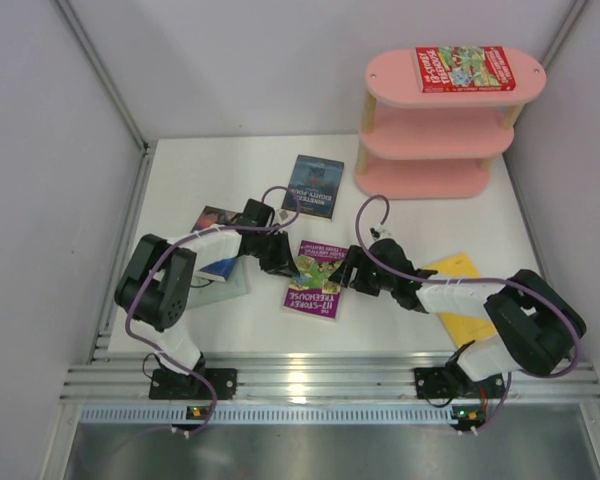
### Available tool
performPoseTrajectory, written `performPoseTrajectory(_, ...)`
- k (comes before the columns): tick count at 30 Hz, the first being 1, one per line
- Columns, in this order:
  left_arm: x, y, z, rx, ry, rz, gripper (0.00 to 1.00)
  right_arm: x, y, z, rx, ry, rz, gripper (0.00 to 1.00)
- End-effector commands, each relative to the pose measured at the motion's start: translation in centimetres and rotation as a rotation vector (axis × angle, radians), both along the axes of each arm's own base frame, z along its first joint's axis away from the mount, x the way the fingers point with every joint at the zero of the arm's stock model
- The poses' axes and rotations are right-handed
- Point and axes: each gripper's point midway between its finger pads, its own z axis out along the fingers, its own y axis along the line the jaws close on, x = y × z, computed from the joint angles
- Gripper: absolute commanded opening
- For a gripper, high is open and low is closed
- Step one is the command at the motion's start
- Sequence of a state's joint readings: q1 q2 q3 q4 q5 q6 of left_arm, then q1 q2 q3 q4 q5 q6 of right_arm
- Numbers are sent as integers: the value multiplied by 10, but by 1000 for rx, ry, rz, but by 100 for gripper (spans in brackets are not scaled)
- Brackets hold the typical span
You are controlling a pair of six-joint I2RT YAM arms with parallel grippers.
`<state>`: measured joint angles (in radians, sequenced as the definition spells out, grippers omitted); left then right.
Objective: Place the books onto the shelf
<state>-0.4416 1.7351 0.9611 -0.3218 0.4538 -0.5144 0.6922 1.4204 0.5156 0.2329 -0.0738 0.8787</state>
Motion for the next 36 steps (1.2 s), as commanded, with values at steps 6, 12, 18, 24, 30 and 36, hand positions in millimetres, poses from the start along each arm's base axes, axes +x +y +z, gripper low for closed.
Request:
performPoseTrajectory(6, -16, 12, -55, 51, 156, -6, 0, 0, 14, -5, 109, -21, -22, 73)
performPoseTrajectory(12, -22, 0, -54, -56, 218, -19, 0, -4, 30, 12, 291, -38, 58, 73)
performPoseTrajectory(18, -24, -2, -55, -67, 240, -33, 0, -7, 25, 25, 417, -57, 87, 61)
performPoseTrajectory(24, -23, -3, -53, -71, 245, -39, 2, -6, 26, 30, 426, -61, 107, 37)
performPoseTrajectory(30, -21, -3, -39, -71, 231, -31, 23, -2, 23, 47, 471, -83, 102, 0)
performPoseTrajectory(36, 12, -8, 36, -73, 59, -24, 56, 5, 11, 105, 464, -145, 88, 0)
